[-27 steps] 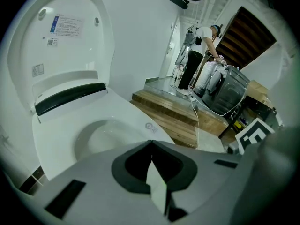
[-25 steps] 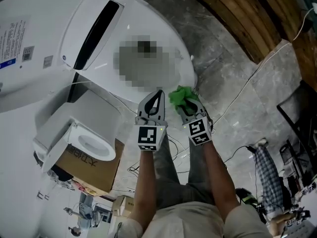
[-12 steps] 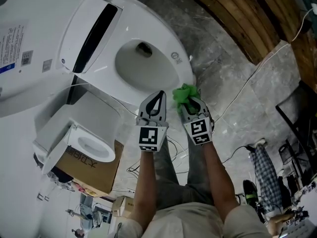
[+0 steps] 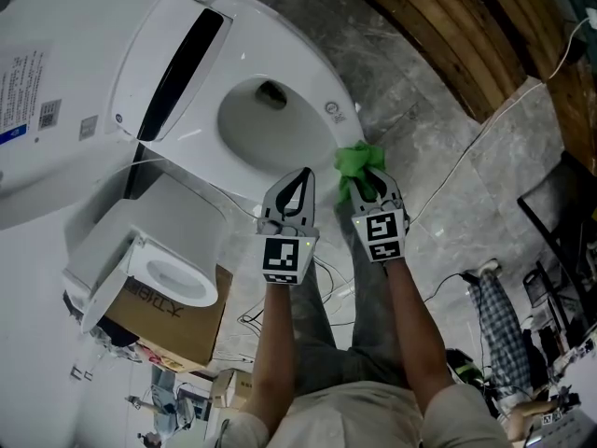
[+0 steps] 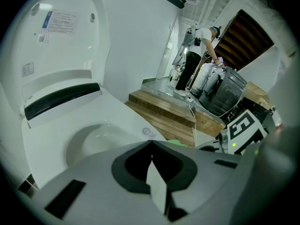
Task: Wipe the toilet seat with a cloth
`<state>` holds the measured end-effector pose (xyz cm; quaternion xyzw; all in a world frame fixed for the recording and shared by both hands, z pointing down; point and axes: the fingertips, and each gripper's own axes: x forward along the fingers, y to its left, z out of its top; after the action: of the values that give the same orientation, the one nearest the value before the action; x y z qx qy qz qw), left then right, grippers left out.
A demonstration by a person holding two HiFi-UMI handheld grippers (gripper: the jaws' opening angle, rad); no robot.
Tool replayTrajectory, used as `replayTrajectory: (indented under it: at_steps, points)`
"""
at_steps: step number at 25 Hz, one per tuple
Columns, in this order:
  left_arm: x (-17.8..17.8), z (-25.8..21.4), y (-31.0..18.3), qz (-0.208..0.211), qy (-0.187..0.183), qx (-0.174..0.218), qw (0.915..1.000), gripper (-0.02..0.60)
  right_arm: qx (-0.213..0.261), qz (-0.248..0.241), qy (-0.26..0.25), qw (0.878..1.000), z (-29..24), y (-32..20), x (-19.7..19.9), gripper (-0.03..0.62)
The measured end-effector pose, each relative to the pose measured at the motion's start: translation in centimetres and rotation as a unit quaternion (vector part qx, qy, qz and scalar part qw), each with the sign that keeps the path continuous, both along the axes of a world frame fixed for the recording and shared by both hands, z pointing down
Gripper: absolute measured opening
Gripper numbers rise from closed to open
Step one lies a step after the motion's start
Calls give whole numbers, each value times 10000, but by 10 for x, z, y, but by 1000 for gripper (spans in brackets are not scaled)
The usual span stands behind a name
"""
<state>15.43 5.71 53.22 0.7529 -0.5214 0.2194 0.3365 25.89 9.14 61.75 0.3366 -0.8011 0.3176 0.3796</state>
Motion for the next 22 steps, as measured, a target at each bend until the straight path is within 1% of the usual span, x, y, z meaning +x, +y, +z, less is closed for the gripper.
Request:
replayTrajectory:
  at_steps: [6, 13, 22]
  points:
    - [-5, -1, -8, 26, 41, 28, 10000, 12, 105, 38, 146, 9998, 1, -24, -2, 98]
    - [-13, 1, -17, 105, 71, 38, 9999, 12, 135, -43, 365, 9992, 1, -39, -7, 98]
    - [-37, 2, -27, 74, 106, 48, 9999, 12, 168, 111, 639, 9978, 0, -58, -15, 98]
